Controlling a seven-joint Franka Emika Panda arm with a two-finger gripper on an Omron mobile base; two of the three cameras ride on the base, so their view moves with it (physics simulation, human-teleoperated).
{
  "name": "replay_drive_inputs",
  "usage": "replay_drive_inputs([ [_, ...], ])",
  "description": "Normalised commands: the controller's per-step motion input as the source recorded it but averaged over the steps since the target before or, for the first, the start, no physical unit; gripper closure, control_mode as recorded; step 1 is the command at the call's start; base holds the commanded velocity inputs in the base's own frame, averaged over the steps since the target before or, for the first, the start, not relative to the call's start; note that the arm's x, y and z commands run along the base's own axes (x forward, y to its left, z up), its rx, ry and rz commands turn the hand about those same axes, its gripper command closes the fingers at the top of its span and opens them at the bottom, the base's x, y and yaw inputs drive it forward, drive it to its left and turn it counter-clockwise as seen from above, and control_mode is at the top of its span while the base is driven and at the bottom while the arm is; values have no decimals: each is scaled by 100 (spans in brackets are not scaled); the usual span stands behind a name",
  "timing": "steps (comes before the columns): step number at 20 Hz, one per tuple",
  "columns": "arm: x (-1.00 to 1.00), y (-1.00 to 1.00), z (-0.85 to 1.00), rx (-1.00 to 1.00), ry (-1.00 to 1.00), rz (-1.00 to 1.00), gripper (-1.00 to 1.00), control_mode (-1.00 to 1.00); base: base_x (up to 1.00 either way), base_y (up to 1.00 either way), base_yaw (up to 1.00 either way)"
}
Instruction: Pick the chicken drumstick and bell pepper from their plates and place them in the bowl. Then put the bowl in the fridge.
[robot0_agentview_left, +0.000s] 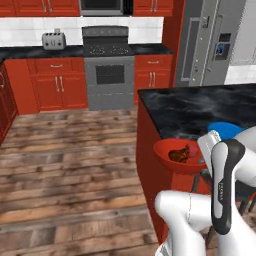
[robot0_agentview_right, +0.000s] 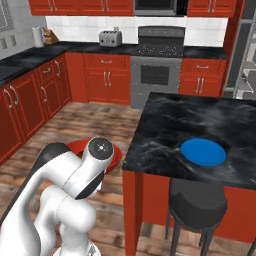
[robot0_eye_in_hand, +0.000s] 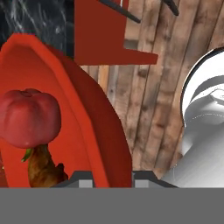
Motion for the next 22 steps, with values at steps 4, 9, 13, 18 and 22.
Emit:
replay_drive_inputs([
  [4,0,0,0,0,0,0,100,100,54,79,-4],
  [9,0,0,0,0,0,0,100,100,68,66,-11],
  [13,0,0,0,0,0,0,100,100,72,63,-12],
  [18,0,0,0,0,0,0,100,100,74,60,-13],
  [22,0,0,0,0,0,0,100,100,76,57,-16],
])
